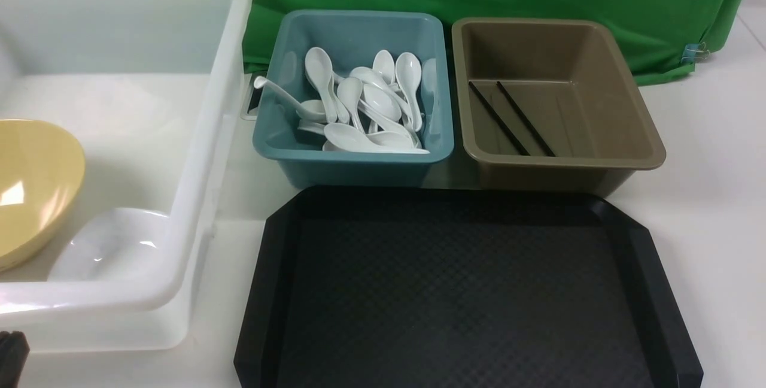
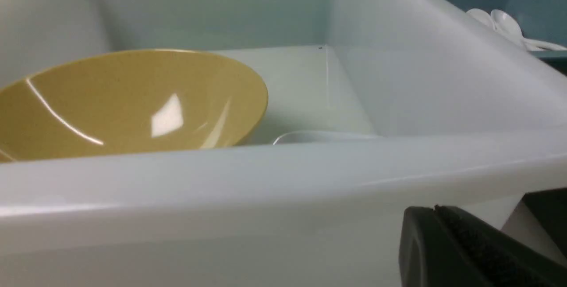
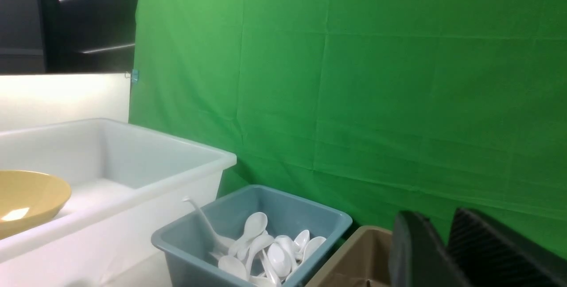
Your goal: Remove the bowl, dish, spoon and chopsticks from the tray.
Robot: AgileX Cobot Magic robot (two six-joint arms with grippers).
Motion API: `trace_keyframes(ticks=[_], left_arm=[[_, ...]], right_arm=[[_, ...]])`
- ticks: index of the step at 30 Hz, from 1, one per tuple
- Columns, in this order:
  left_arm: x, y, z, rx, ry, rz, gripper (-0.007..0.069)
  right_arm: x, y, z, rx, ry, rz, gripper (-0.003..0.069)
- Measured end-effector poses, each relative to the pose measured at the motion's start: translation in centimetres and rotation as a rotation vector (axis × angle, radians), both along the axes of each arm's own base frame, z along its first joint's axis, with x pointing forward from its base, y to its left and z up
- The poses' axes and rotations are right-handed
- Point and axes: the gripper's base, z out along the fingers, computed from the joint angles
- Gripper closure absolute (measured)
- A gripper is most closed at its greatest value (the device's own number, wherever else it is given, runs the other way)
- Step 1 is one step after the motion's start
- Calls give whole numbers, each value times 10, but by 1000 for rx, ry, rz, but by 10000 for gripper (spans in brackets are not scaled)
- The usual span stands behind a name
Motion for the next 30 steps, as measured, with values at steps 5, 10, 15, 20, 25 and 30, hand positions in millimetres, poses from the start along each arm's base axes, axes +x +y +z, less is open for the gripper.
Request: trace_keyframes(ticks=[5, 10, 15, 20, 25, 30], left_arm=[[0, 0, -1, 9, 7, 0, 608], [0, 0, -1, 19, 7, 1, 607], [0, 0, -1, 22, 9, 1, 607], [0, 0, -1, 25, 9, 1, 606], [0, 0, -1, 25, 9, 1, 606], [0, 0, -1, 25, 9, 1, 606]], right_arm=[[0, 0, 0, 0, 0, 0, 525], [0, 0, 0, 0, 0, 0, 522], [0, 0, 0, 0, 0, 0, 514], [0, 0, 0, 0, 0, 0, 504], [-1, 1, 0, 28, 15, 20, 499], [-4, 5, 2, 40, -5, 74, 491]])
